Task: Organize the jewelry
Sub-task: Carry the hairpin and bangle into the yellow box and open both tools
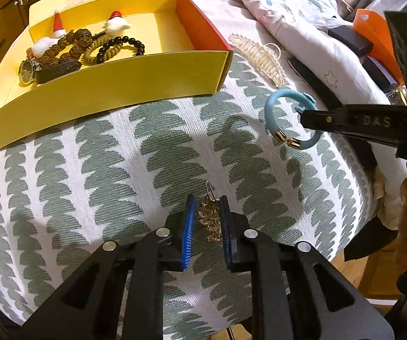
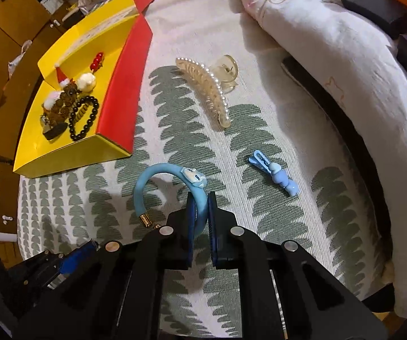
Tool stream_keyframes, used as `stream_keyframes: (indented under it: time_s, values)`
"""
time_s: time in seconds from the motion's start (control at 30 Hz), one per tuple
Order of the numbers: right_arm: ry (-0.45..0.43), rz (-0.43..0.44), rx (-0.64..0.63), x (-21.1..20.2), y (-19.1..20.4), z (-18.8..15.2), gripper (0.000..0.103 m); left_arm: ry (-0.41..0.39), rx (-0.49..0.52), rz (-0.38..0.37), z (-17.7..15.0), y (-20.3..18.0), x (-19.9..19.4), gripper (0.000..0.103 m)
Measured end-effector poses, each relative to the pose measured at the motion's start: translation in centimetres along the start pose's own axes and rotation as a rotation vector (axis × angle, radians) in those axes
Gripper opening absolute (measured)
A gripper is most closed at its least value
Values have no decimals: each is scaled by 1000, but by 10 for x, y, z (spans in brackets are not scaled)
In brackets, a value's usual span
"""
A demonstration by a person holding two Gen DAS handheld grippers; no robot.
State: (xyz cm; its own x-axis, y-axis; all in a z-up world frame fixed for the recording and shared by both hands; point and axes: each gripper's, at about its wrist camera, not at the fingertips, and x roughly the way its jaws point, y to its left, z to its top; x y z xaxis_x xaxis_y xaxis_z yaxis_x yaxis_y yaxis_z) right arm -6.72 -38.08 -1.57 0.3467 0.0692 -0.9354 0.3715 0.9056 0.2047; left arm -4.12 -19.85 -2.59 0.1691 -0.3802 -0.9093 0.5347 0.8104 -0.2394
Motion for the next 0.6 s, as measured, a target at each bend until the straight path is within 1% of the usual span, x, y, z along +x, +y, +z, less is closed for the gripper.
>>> stream_keyframes:
  time_s: [0.1, 0.2, 0.27, 0.33, 0.4, 0.47, 0.6]
  values:
    - [-15, 18, -3, -10, 2, 1, 9, -9, -3, -5, -1, 3, -5, 18]
    - [-47, 37, -10, -25, 7, 0, 9, -25, -4, -13, 0, 7, -15, 18]
    - [-91, 42, -15, -40, 11, -1, 9, -36, -8, -19, 1, 9, -22, 18]
    - [-119, 72, -20, -52, 16, -1, 9, -52, -12, -24, 2, 13, -31, 18]
    - [-153, 77, -36, -65, 24, -1, 9, -64, -17, -29, 2, 18, -39, 18]
    - [-176, 102, -44, -71, 34, 3, 9, -85, -21, -31, 7, 24, -50, 18]
    - [-188, 135, -75, -70, 58, 15, 9, -129, -45, -39, 19, 41, -73, 18]
